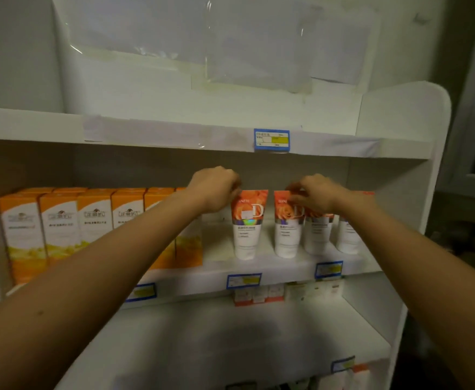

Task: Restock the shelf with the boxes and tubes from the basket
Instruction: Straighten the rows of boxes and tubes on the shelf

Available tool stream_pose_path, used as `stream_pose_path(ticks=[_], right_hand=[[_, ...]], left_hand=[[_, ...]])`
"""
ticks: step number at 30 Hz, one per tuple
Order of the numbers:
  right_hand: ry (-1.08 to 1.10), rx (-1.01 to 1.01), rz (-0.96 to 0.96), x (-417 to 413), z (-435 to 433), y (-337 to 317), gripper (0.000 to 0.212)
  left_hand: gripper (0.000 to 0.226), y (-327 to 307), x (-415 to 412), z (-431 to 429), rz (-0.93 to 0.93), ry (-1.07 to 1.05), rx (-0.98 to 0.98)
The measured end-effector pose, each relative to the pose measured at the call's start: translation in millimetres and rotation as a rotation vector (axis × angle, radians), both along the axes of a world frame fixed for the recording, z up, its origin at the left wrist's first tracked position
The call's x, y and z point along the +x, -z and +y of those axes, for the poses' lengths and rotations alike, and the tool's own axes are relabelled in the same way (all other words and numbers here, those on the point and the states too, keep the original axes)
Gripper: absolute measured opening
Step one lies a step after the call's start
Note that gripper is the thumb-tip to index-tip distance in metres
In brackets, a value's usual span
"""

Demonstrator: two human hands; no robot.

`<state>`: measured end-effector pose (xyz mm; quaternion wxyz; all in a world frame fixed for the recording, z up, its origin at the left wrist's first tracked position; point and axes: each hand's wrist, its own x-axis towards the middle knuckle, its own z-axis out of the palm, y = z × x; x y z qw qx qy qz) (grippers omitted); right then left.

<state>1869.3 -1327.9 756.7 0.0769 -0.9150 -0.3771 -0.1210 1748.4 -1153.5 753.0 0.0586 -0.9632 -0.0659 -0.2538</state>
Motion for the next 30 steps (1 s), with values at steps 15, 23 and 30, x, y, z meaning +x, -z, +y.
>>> stream_pose_path(ticks=[15,23,30], right_hand=[[-0.030,0.270,0.061,-2.2,10.9,11.1,0.030],[-0.062,0.319,0.069,-1.5,16.9,14.5,0.028],[-0.114,0.298,0.077,2.8,13.6,19.5,0.030]], left_hand=[[0.026,0.9,15.6,-7.3,0.005,-0.050,-0.116],[0.026,0.7,14.1,-3.8,0.016,-0.055,-0.103],[0.026,3.1,16.5,-6.1,0.048,-0.080,-0.079]])
